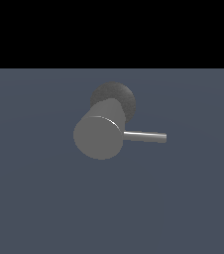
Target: Turn on the faucet by rotating a designated handle.
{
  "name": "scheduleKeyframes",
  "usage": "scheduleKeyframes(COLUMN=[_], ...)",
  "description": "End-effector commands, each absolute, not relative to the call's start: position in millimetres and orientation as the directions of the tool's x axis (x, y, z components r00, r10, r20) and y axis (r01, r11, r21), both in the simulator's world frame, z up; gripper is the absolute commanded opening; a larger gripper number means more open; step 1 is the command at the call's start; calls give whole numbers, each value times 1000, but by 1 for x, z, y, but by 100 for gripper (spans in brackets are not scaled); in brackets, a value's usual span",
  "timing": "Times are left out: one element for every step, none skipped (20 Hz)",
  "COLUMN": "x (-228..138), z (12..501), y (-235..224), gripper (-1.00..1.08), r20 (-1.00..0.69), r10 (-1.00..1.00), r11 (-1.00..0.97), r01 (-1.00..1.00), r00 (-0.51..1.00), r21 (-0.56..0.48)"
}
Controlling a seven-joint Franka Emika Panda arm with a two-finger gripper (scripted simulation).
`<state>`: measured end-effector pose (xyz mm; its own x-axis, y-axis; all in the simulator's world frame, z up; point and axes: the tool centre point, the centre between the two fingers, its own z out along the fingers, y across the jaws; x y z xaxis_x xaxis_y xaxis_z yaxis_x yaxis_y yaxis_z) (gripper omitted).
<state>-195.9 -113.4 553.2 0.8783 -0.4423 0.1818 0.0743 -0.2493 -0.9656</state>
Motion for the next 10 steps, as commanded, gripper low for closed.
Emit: scheduleKeyframes(x=[-194,-193,-192,-191,-190,-189,-187,-186,-184,-183], z=[557,558,559,560,560,561,561,560,560,558], y=[-122,-126,-131,-136,-141,-147,-153,-159,-165,-171], gripper=[-100,-100,-100,-100,-100,-100,-100,-100,-100,-100], r20=[180,177,174,169,162,155,146,135,123,110], r10=[-467,-478,-491,-504,-518,-532,-546,-561,-575,-588], r11=[-185,-156,-124,-91,-56,-22,13,48,83,117], r01=[103,116,129,142,156,169,182,195,207,219], r00=[866,860,854,847,840,832,825,817,809,801], r21=[-977,-981,-984,-986,-986,-985,-983,-980,-975,-969])
